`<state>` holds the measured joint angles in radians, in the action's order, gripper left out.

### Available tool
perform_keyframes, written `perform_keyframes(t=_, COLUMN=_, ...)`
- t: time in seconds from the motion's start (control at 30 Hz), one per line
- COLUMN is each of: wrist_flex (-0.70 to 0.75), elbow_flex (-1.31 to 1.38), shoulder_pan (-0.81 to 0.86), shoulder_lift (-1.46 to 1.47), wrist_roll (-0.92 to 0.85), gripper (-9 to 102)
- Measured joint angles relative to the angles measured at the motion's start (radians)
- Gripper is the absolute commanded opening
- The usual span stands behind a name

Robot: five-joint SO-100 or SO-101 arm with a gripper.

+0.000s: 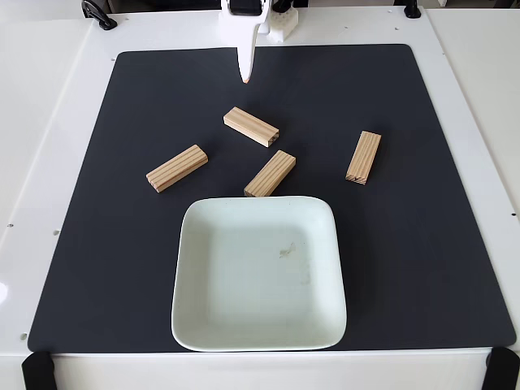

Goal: Pick up the wooden block and place them on the plate.

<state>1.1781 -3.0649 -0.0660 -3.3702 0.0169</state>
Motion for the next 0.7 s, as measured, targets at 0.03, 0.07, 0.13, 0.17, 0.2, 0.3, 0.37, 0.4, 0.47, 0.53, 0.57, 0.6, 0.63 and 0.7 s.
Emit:
perform_keyframes(t=0.03, wrist_flex=0.000, elbow_flex=0.000, shoulder_pan=0.000, shoulder_lift=0.000, wrist_roll=0.000, gripper=0)
perform_keyframes(t=0.07, wrist_flex=0.000, elbow_flex=0.000, shoulder_pan=0.000, shoulder_lift=0.000, wrist_roll=0.000, gripper=0)
perform_keyframes(t=0.13, wrist_flex=0.000, elbow_flex=0.000, shoulder_pan=0.000, shoulder_lift=0.000, wrist_roll=0.000, gripper=0)
perform_keyframes(t=0.17, wrist_flex=0.000, elbow_flex=0.000, shoulder_pan=0.000, shoulder_lift=0.000, wrist_roll=0.000, gripper=0)
perform_keyframes(t=0.2, wrist_flex=0.000, elbow_flex=0.000, shoulder_pan=0.000, shoulder_lift=0.000, wrist_roll=0.000, gripper=0)
perform_keyframes(t=0.3, wrist_flex=0.000, elbow_flex=0.000, shoulder_pan=0.000, shoulder_lift=0.000, wrist_roll=0.000, gripper=0)
perform_keyframes(t=0.37, wrist_flex=0.000, elbow_flex=0.000, shoulder_pan=0.000, shoulder_lift=0.000, wrist_roll=0.000, gripper=0)
perform_keyframes(t=0.4, wrist_flex=0.000, elbow_flex=0.000, shoulder_pan=0.000, shoulder_lift=0.000, wrist_roll=0.000, gripper=0)
perform_keyframes(t=0.47, wrist_flex=0.000, elbow_flex=0.000, shoulder_pan=0.000, shoulder_lift=0.000, wrist_roll=0.000, gripper=0)
perform_keyframes(t=0.53, wrist_flex=0.000, elbow_flex=0.000, shoulder_pan=0.000, shoulder_lift=0.000, wrist_roll=0.000, gripper=0)
perform_keyframes(t=0.57, wrist_flex=0.000, elbow_flex=0.000, shoulder_pan=0.000, shoulder_lift=0.000, wrist_roll=0.000, gripper=0)
perform_keyframes(t=0.6, wrist_flex=0.000, elbow_flex=0.000, shoulder_pan=0.002, shoulder_lift=0.000, wrist_roll=0.000, gripper=0)
perform_keyframes(t=0.63, wrist_flex=0.000, elbow_flex=0.000, shoulder_pan=0.005, shoulder_lift=0.000, wrist_roll=0.000, gripper=0)
perform_keyframes(t=0.7, wrist_flex=0.000, elbow_flex=0.000, shoulder_pan=0.008, shoulder_lift=0.000, wrist_roll=0.000, gripper=0)
